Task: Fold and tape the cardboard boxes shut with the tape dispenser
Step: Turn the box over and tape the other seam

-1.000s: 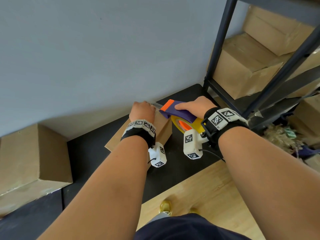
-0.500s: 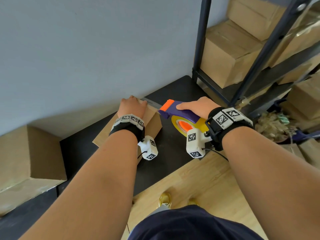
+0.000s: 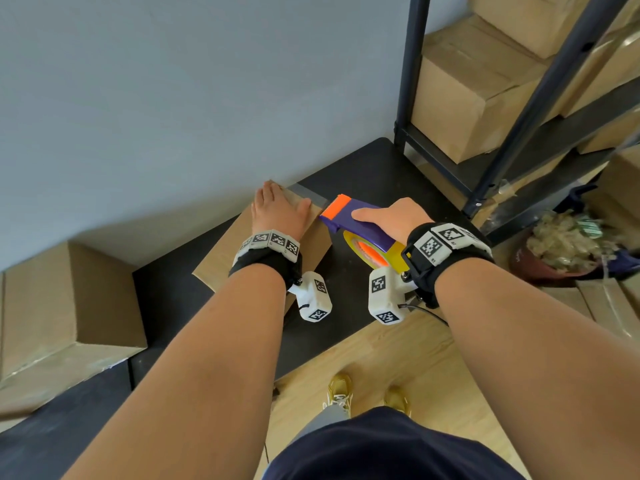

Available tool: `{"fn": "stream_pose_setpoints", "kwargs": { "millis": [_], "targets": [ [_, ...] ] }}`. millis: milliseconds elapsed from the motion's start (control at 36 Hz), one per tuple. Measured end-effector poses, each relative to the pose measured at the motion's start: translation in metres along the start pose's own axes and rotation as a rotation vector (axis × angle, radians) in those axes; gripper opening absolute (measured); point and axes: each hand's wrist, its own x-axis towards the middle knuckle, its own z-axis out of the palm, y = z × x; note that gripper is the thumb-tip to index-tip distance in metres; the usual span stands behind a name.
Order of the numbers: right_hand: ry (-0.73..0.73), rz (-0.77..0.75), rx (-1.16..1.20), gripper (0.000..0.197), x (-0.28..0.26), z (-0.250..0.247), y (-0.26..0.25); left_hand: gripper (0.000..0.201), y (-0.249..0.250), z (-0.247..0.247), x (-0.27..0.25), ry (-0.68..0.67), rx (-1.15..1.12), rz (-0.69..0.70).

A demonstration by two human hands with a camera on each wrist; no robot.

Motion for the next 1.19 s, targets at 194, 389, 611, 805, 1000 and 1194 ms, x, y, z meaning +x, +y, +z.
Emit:
{"fn": "stream_pose_setpoints", "kwargs": {
  "millis": [194, 389, 611, 805, 1000, 1194],
  "targets": [
    [-0.012, 0.003, 0.002, 0.064, 0.002, 0.001, 0.003, 0.065, 0.022, -0.003, -0.010, -0.020, -0.067, -0.057],
    [-0.025, -0.022, 0.054, 0.068, -0.003, -0.007, 0.015, 0.071, 0.017, 0.004, -0.015, -0.093, -0.029, -0.039],
    [-0.052, -0.018, 0.093, 0.064, -0.010, -0.014, 0.040, 0.068, 0.021, 0.003, -0.021, -0.144, -0.001, -0.053],
    [-0.019, -0.050, -0.003, 0.061, -0.009, -0.007, 0.035, 0.069, 0.018, 0.007, -0.023, -0.138, -0.001, -0.061],
    [0.001, -0.030, -0.041, 0.055, 0.000, 0.007, 0.023, 0.085, 0.016, 0.012, -0.030, -0.150, 0.015, -0.051],
    [-0.025, -0.014, -0.016, 0.054, 0.011, 0.011, 0.008, 0.085, 0.017, 0.017, -0.034, -0.099, 0.031, -0.049]
  ]
}}
